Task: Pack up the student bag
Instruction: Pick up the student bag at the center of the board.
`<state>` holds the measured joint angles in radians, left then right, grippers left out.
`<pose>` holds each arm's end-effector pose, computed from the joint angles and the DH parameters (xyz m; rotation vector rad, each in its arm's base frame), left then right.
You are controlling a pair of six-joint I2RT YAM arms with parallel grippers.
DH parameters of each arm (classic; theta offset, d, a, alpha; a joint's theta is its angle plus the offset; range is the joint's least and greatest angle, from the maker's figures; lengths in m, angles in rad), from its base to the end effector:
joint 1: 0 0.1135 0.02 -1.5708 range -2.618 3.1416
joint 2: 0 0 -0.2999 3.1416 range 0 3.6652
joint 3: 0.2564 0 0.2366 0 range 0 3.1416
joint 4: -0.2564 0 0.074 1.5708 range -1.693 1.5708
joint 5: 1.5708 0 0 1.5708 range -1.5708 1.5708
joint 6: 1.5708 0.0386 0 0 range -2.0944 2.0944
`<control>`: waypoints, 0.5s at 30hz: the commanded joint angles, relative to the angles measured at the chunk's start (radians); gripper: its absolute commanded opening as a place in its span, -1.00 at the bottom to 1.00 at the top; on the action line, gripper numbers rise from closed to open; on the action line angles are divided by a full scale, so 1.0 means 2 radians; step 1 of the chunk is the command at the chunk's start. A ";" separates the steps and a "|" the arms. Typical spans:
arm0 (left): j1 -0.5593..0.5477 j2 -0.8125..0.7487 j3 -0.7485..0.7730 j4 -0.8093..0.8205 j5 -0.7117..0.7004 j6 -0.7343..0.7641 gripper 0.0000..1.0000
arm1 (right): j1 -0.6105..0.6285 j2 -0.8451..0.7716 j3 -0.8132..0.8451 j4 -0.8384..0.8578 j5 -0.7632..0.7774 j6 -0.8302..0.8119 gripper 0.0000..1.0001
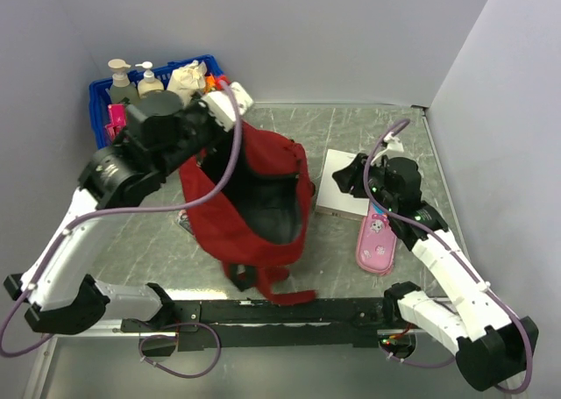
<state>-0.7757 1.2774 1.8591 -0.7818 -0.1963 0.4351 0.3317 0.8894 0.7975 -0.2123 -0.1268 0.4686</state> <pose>0.1489 -0.1355 0.5542 0.8861 1.5295 -0.0731 0.1607 0.0605 0.3515 0.0422 1.9270 0.6632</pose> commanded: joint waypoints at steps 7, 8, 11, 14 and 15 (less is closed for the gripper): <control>0.103 -0.109 0.032 0.119 -0.089 0.085 -0.98 | 0.030 0.035 0.001 0.000 -0.033 0.001 0.29; 0.126 -0.121 0.035 0.122 -0.091 0.086 -0.98 | 0.030 0.040 -0.003 0.000 -0.035 -0.002 0.30; 0.169 -0.145 0.040 0.123 -0.087 0.079 -0.98 | 0.029 0.053 -0.008 0.003 -0.056 0.000 0.32; 0.206 -0.165 0.037 0.109 -0.083 0.064 -0.98 | 0.034 0.068 -0.015 0.016 -0.074 0.003 0.32; 0.214 -0.170 0.035 0.102 -0.080 0.054 -0.98 | 0.038 0.073 -0.015 0.016 -0.074 0.003 0.31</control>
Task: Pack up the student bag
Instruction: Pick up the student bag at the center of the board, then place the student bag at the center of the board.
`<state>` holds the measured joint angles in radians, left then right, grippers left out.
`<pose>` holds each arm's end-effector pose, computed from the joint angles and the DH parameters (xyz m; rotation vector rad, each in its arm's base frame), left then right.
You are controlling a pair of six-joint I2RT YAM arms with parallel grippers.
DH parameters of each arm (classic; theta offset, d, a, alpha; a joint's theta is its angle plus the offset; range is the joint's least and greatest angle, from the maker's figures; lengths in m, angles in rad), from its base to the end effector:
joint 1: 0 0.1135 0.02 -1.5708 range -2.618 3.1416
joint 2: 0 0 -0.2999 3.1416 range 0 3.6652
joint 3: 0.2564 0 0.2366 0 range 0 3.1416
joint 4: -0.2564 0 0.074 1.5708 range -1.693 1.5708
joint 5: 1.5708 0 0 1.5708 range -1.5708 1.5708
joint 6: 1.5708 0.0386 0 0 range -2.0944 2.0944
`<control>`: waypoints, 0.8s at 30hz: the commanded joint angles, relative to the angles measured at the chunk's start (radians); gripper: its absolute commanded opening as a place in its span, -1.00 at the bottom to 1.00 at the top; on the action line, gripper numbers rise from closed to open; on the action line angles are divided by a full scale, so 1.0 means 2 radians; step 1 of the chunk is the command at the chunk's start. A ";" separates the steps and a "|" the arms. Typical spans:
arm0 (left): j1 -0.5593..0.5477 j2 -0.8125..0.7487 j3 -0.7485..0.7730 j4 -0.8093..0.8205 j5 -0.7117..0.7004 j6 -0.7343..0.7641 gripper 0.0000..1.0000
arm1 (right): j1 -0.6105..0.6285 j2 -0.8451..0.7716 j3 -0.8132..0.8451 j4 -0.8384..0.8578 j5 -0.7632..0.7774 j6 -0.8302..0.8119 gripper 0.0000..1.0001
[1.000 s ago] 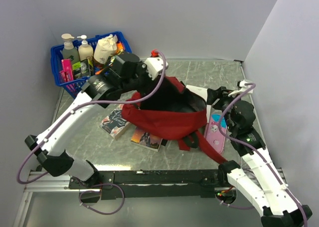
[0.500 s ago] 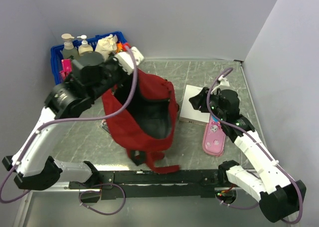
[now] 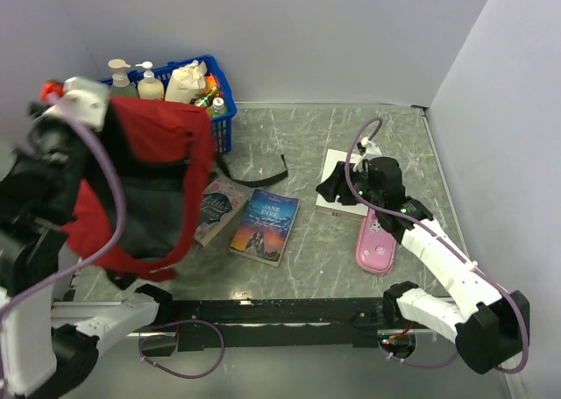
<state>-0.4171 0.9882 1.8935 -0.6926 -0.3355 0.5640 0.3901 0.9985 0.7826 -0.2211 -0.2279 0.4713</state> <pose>0.0573 -0.0115 0.6043 0.3860 1.3237 0.3506 0.1771 0.0823 0.3280 -0.0669 2.0816 0.7681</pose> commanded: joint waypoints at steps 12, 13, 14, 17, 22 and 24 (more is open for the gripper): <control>0.084 -0.071 -0.162 -0.020 0.109 -0.111 -0.98 | 0.050 0.089 -0.035 0.048 -0.031 0.047 0.32; 0.084 -0.071 -0.202 0.001 0.106 -0.119 -0.98 | 0.053 0.097 -0.046 0.063 -0.033 0.061 0.32; 0.084 -0.070 -0.219 0.009 0.108 -0.128 -0.98 | 0.057 0.102 -0.051 0.073 -0.041 0.067 0.31; 0.084 -0.064 -0.271 0.036 0.111 -0.150 -0.98 | 0.076 0.126 -0.060 0.094 -0.041 0.085 0.29; 0.084 -0.063 -0.390 0.072 0.139 -0.155 -0.98 | 0.102 0.173 -0.056 0.108 -0.040 0.109 0.26; 0.084 -0.062 -0.420 0.093 0.149 -0.165 -0.98 | 0.107 0.182 -0.052 0.120 -0.037 0.113 0.25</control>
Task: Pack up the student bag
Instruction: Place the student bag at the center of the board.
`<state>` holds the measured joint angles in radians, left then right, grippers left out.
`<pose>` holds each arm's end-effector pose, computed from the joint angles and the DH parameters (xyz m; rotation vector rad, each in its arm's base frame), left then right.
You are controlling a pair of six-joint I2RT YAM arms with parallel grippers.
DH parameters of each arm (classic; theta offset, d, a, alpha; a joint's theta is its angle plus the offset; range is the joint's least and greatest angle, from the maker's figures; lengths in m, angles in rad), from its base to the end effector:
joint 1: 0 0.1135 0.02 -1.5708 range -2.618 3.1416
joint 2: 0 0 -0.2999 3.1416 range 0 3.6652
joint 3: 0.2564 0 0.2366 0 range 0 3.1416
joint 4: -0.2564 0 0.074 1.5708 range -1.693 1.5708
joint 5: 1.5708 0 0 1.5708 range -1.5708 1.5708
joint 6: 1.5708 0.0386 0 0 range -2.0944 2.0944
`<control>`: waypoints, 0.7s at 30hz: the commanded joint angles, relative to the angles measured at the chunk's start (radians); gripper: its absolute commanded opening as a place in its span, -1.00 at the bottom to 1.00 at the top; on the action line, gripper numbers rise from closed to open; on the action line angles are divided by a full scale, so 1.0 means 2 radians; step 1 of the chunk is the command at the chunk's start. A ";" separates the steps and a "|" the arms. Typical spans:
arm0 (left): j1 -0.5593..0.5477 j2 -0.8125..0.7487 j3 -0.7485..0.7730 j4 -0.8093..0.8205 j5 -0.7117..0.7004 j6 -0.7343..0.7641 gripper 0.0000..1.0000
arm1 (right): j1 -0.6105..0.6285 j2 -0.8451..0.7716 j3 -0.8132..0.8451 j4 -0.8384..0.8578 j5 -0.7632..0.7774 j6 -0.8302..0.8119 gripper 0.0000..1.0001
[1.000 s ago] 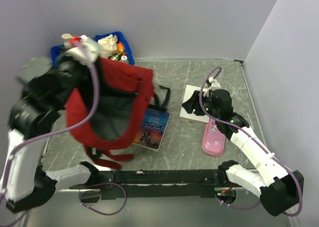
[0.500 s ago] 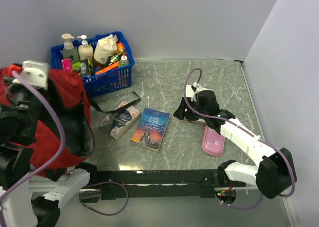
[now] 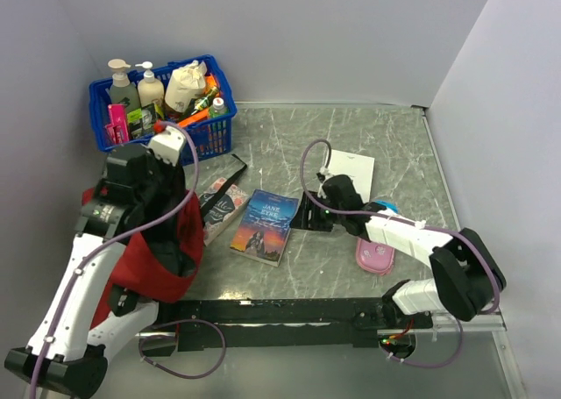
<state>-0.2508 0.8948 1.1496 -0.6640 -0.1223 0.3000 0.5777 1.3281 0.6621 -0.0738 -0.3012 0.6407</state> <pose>0.1385 -0.0306 0.4185 0.4615 1.9254 0.1530 0.2005 0.1444 0.2357 -0.0873 2.4684 0.9288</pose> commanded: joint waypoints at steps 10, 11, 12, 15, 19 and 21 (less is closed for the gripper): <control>0.000 0.011 -0.130 0.113 0.090 -0.064 -0.98 | 0.035 0.067 0.037 0.052 0.039 0.069 0.18; 0.000 0.012 -0.120 0.105 0.091 -0.066 -0.98 | 0.040 0.069 0.042 0.046 0.053 0.068 0.17; 0.000 0.020 -0.083 0.097 0.094 -0.069 -0.98 | 0.042 0.066 0.051 0.041 0.062 0.062 0.15; 0.000 0.058 0.047 0.058 0.076 -0.077 -0.98 | 0.048 0.042 0.065 0.019 0.095 0.043 0.16; 0.000 0.109 0.222 0.027 -0.005 -0.060 -0.98 | 0.049 0.031 0.088 -0.020 0.115 0.031 0.17; 0.000 0.121 0.270 0.044 -0.056 -0.053 -0.98 | 0.052 0.029 0.085 -0.031 0.118 0.032 0.17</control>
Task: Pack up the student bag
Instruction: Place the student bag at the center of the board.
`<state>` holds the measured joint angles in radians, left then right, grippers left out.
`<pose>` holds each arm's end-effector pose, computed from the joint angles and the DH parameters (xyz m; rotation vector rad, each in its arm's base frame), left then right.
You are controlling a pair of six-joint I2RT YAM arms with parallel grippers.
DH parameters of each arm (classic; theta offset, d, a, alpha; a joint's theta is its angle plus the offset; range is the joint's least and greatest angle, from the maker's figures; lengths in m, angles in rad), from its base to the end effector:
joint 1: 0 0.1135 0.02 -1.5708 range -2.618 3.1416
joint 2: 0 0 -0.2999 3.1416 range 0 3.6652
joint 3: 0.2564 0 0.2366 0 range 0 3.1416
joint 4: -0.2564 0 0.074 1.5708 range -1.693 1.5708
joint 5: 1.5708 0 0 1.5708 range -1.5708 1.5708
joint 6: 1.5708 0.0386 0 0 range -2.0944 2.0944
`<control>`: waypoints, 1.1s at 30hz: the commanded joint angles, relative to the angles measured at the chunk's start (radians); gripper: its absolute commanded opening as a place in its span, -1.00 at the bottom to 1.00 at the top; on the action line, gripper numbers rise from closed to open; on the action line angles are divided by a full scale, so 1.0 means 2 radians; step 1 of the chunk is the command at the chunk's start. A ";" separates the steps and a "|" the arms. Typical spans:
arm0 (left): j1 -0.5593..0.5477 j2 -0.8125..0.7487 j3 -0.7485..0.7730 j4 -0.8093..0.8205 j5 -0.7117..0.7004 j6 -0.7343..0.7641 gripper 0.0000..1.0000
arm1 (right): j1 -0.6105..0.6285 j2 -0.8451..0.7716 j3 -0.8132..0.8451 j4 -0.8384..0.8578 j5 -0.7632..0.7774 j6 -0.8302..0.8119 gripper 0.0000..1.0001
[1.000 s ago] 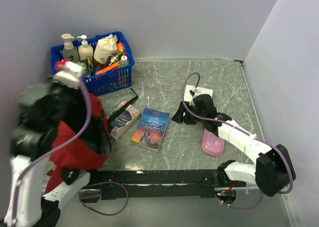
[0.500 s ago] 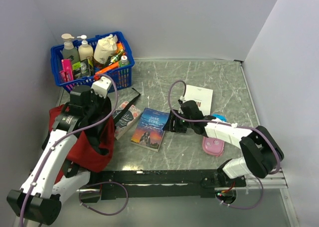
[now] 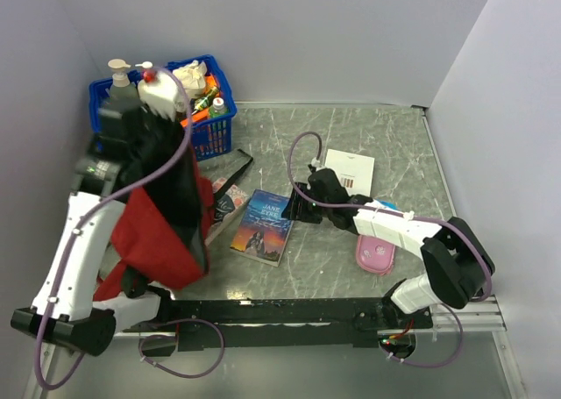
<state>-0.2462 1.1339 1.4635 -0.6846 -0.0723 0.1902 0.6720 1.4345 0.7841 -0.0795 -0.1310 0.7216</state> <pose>0.1905 -0.0450 0.4770 0.3693 1.8892 0.0321 0.2171 0.1791 0.2449 -0.0111 2.4509 0.8262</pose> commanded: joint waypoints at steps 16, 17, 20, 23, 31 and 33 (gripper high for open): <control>-0.003 -0.088 -0.107 0.049 -0.104 -0.066 -0.98 | 0.060 -0.045 0.024 -0.046 0.080 -0.021 0.22; -0.002 -0.092 -0.140 0.055 -0.092 -0.067 -0.98 | 0.060 -0.051 0.016 -0.044 0.089 -0.016 0.22; -0.003 -0.095 -0.202 0.071 -0.049 -0.074 -0.98 | 0.059 -0.070 -0.009 -0.049 0.098 -0.004 0.23; -0.004 -0.056 -0.240 0.084 -0.043 -0.077 -0.98 | 0.054 -0.068 -0.035 -0.035 0.098 0.010 0.25; -0.059 0.003 -0.303 0.157 -0.044 -0.090 -0.98 | 0.029 -0.038 -0.078 0.062 0.054 0.046 0.31; -0.086 0.015 -0.306 0.164 -0.029 -0.112 -0.98 | 0.027 -0.025 -0.084 0.092 0.048 0.061 0.31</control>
<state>-0.3450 1.1400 0.8486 -0.4728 -0.1722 0.0471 0.7345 1.3460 0.6296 -0.0650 0.0044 0.7761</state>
